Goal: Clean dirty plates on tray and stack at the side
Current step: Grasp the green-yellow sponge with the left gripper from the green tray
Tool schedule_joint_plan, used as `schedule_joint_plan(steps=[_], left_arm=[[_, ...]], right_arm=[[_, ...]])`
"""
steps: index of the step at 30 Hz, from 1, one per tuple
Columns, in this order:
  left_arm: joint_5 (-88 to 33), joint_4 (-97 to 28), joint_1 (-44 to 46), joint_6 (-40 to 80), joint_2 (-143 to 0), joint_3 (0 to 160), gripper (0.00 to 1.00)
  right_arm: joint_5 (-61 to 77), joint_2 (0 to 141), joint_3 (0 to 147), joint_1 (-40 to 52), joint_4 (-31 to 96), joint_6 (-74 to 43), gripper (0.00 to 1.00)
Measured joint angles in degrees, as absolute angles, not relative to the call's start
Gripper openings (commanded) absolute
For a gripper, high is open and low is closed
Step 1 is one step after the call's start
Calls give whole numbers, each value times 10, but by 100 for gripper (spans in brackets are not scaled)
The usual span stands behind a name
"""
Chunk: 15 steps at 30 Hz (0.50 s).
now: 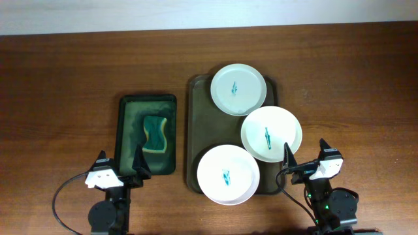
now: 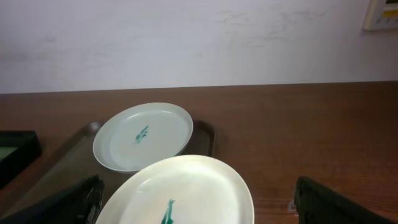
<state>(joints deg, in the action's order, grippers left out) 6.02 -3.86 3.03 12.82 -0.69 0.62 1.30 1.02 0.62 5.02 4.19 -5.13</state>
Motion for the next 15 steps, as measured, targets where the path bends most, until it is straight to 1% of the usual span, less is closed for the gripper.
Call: schedule_joint_plan(steps=[11,15], left_arm=[[60,-38,30,128,-7,6,99],[58,31,30,128,-7,6,99]], right_arm=[[13,10,6,50,41,-51,98],[29,11,6,50,-44,-51,98]])
